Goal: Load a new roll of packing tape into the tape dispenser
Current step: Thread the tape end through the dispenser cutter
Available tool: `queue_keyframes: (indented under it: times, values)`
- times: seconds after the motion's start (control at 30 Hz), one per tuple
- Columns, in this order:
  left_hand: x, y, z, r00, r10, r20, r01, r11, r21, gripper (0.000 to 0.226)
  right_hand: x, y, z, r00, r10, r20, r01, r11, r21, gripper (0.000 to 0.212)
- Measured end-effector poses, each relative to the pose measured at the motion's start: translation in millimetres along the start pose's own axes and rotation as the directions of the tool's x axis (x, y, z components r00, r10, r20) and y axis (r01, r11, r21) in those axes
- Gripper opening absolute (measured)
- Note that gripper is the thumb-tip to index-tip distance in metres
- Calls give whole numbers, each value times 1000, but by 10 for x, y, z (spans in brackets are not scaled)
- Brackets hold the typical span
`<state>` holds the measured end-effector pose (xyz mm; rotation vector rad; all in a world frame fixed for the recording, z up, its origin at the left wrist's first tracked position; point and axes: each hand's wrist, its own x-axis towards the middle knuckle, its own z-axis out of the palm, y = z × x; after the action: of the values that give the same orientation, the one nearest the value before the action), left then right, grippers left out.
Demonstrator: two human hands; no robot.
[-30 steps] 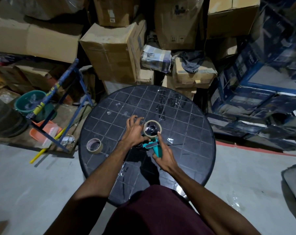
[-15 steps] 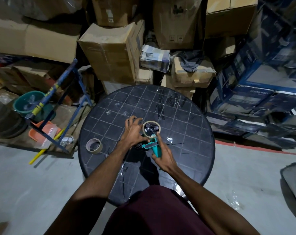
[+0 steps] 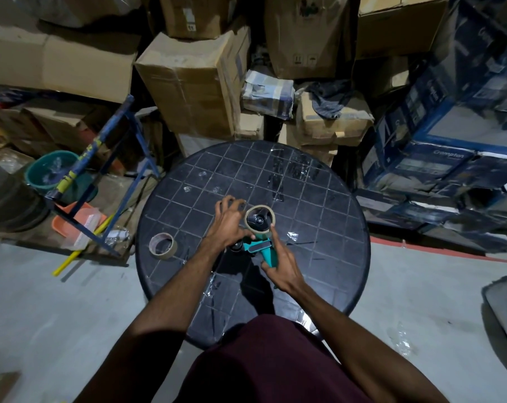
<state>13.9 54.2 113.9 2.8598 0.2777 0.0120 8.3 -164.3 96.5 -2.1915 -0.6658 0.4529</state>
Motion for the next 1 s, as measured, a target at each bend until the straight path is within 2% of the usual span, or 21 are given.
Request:
queue_keyframes:
  times: [0.23,0.33,0.43,0.57,0.7,0.77,0.87,0.93,1.0]
  values:
    - [-2,-19,-48,999,-48,-13,46,992,-118,64,17,5,14,1000,7,-1,-7,1000,18,104]
    - [-27,3,-72,996,-95,0,94,992,-86,73,31,12,3,1000,4,3,-4,1000,15,103]
    - [-50,3,-64,997,-78,19,79,993,-87,82,38,-14,10,1000,-9,5,9,1000,23,102]
    - [-79,5,-85,998,-55,22,57,985,-161,65,49,-11,22,1000,-11,15,10,1000,15,104]
    - [-97,13,-117,997,-82,4,81,977,-196,60,83,-25,29,1000,0,13,0,1000,6,107]
    - [-75,2,-138,995,-105,4,104,986,-133,66,97,-30,34,1000,0,8,0,1000,15,106]
    - [-57,-30,-149,993,-119,13,119,993,4,95,110,-19,38,1000,-7,12,7,1000,12,106]
    - [-59,-45,-145,995,-95,43,96,995,-17,102,113,-19,47,1000,-13,23,13,1000,-3,107]
    - [-57,-57,-131,995,-76,59,81,992,-102,97,104,-25,56,999,-22,31,22,1000,-9,108]
